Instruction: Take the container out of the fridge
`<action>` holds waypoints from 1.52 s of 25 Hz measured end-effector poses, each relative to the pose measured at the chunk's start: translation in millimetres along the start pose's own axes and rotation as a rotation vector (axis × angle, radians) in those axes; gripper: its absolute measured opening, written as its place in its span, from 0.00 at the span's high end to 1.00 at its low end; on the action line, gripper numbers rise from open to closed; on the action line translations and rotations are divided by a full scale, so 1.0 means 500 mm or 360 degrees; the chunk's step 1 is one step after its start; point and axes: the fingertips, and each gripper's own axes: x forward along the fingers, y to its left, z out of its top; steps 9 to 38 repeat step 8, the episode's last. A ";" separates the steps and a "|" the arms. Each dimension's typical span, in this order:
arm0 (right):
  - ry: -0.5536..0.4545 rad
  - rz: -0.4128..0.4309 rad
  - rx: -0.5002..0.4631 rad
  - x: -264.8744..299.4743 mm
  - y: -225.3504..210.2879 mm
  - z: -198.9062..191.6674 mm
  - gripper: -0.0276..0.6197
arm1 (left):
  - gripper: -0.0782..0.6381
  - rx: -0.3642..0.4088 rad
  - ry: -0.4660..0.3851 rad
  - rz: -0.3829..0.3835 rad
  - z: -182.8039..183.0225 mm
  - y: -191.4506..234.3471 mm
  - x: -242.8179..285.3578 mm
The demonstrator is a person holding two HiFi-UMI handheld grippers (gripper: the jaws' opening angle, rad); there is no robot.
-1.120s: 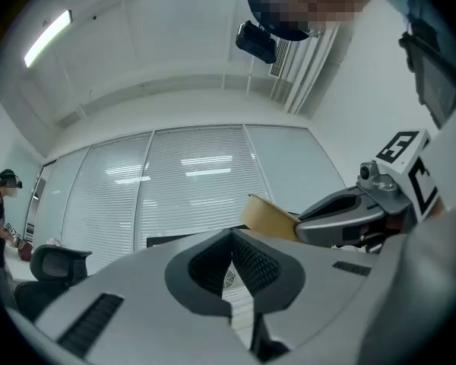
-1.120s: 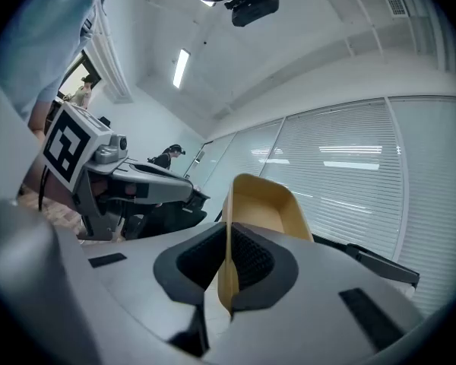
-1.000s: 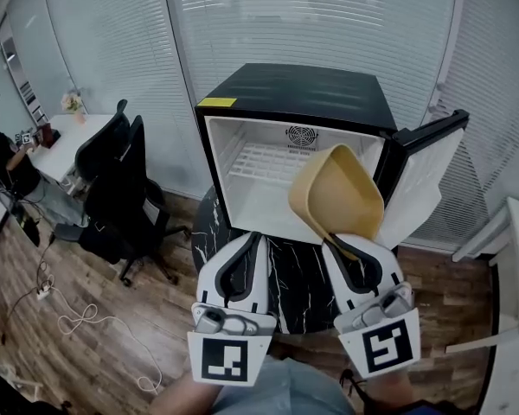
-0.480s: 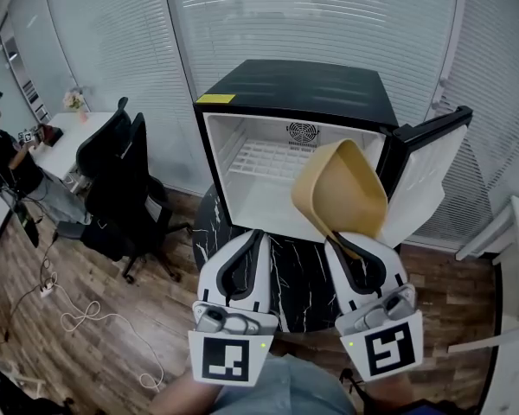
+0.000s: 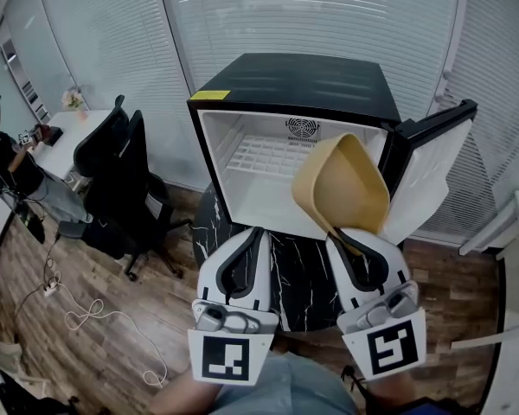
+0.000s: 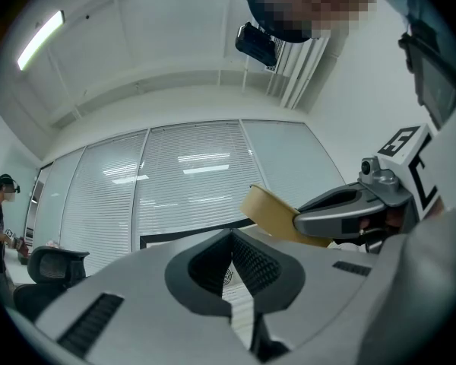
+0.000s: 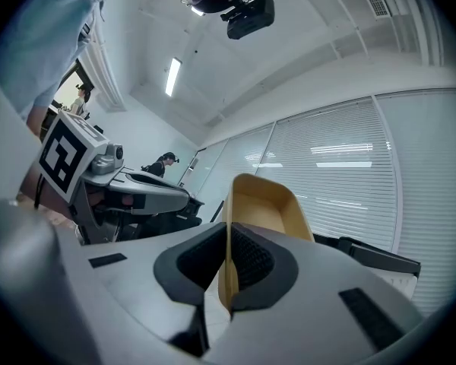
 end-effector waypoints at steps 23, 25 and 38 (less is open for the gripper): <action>-0.0011 0.0000 -0.0007 0.000 -0.017 -0.009 0.91 | 0.87 0.0016 0.0007 -0.0012 -0.006 -0.016 0.016; -0.0011 0.0000 -0.0007 0.000 -0.017 -0.009 0.91 | 0.87 0.0016 0.0007 -0.0012 -0.006 -0.016 0.016; -0.0011 0.0000 -0.0007 0.000 -0.017 -0.009 0.91 | 0.87 0.0016 0.0007 -0.0012 -0.006 -0.016 0.016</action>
